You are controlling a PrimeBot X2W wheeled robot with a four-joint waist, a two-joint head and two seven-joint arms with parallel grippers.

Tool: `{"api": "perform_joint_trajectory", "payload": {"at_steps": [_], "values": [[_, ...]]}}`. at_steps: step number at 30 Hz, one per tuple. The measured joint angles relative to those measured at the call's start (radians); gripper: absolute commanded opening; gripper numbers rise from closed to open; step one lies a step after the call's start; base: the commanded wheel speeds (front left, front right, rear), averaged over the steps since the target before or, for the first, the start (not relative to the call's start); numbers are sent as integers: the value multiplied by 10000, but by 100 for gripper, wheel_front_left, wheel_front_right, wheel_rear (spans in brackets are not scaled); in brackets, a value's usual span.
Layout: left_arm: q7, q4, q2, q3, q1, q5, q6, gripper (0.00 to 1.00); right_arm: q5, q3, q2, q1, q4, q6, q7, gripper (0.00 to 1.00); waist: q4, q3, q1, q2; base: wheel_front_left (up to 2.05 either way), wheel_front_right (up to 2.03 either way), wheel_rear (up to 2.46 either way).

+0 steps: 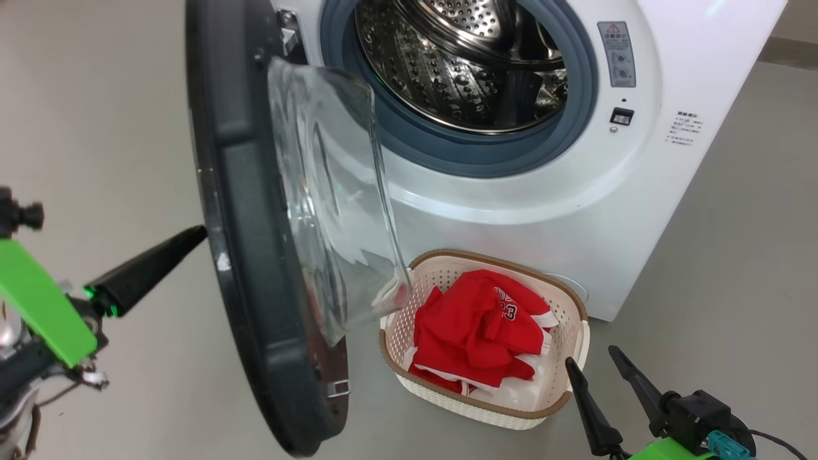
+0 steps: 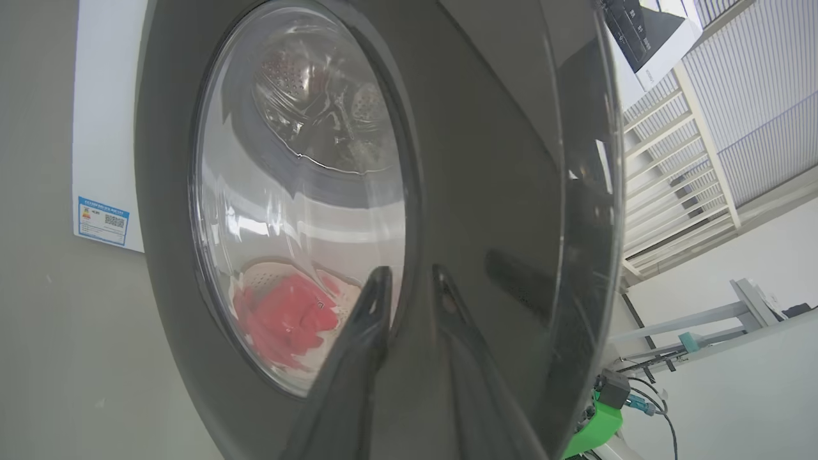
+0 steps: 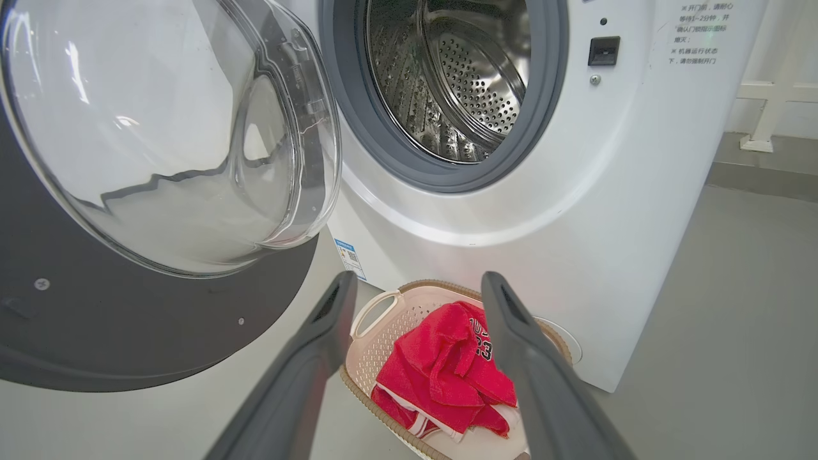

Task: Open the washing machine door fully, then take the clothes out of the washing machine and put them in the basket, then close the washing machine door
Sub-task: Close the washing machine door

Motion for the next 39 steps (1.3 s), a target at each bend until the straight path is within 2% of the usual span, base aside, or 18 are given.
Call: {"api": "perform_joint_trajectory", "payload": {"at_steps": [4,7,20,37,39], "values": [[-445,107,-2,40,500,211,0,53,0,10,-2,3,-2,0,0,100,91,-110,0,0,0,0,0],[-800,230,-2,59,900,263,-2,100,2,25,-2,26,-4,0,0,100,156,-213,0,0,0,0,0],[-2656,1139,-115,-29,2317,527,-2,100,15,92,-13,241,-4,0,2,100,378,-481,0,0,0,0,0],[-5340,2025,-782,-188,3952,401,-2,100,19,128,-119,239,-4,0,0,100,421,-475,0,0,0,0,0],[-5674,2144,-796,-374,4002,648,-2,100,19,127,-123,237,-4,0,0,100,419,-450,0,0,0,0,0]]}}
